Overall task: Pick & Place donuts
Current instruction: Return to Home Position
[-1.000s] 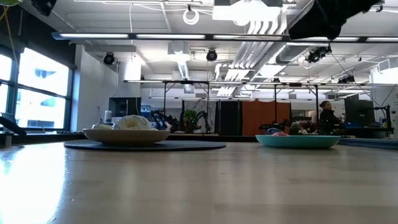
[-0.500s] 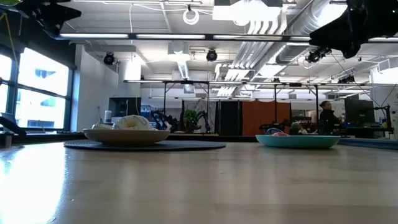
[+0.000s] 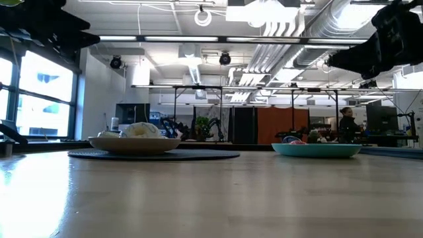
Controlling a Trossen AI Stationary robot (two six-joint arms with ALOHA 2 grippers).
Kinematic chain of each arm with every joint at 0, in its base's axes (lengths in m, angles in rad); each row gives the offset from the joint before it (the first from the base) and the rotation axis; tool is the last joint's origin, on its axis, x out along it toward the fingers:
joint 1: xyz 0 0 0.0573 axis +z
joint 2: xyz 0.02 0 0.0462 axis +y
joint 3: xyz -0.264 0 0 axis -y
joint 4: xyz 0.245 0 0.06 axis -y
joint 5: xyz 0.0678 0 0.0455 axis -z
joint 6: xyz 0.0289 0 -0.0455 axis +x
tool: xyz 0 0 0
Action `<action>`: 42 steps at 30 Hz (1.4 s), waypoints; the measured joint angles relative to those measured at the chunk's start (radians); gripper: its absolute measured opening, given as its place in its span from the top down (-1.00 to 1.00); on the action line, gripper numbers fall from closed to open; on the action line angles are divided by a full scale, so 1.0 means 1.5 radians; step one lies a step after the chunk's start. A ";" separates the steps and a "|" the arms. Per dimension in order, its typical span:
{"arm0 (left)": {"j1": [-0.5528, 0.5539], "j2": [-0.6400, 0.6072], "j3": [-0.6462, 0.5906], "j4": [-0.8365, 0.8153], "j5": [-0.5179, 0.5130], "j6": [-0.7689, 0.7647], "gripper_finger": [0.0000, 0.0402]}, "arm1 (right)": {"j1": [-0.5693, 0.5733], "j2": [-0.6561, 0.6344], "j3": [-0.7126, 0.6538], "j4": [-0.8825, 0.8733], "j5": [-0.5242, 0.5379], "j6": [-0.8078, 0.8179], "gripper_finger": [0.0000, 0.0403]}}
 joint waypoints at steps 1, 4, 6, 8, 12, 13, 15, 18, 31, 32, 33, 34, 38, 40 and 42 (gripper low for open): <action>0.000 0.000 -0.011 0.015 0.000 0.000 0.07 | 0.000 0.002 -0.011 0.016 -0.007 -0.004 0.32; 0.000 0.000 -0.050 0.069 0.001 0.000 0.07 | 0.000 0.002 -0.045 0.065 -0.015 -0.020 0.32; 0.000 0.000 -0.071 0.100 0.012 0.000 0.07 | 0.000 0.002 -0.064 0.104 -0.016 -0.033 0.32; 0.000 0.000 -0.094 0.132 0.027 0.000 0.07 | 0.000 0.005 -0.075 0.151 -0.023 -0.048 0.32; 0.000 0.000 -0.127 0.178 0.056 0.000 0.07 | 0.000 0.005 -0.087 0.205 -0.026 -0.069 0.32; 0.000 0.000 -0.135 0.192 0.059 0.000 0.07 | 0.000 0.005 -0.088 0.205 -0.026 -0.066 0.32; 0.000 0.000 -0.149 0.214 0.060 0.000 0.07 | 0.000 0.005 -0.088 0.205 -0.022 -0.049 0.32; 0.000 0.000 -0.166 0.237 0.060 0.005 0.07 | 0.000 0.006 -0.088 0.202 -0.021 -0.009 0.32; 0.000 0.012 -0.193 0.238 0.067 0.000 0.07 | 0.000 0.006 -0.088 0.203 -0.021 0.017 0.32; 0.000 0.012 -0.193 0.238 0.067 0.000 0.07 | 0.000 0.006 -0.088 0.203 -0.021 0.017 0.32; 0.000 0.012 -0.193 0.237 0.067 0.000 0.07 | 0.000 0.006 -0.088 0.203 -0.021 0.017 0.32; 0.000 0.012 -0.193 0.237 0.067 0.000 0.07 | 0.000 0.006 -0.088 0.203 -0.021 0.017 0.32; 0.000 0.012 -0.194 0.237 0.067 0.000 0.07 | 0.000 0.006 -0.088 0.203 -0.021 0.017 0.32; 0.000 0.012 -0.194 0.236 0.067 0.000 0.07 | 0.000 0.006 -0.088 0.203 -0.021 0.017 0.32; 0.000 0.012 -0.194 0.236 0.067 0.000 0.07 | 0.000 0.006 -0.088 0.203 -0.021 0.017 0.32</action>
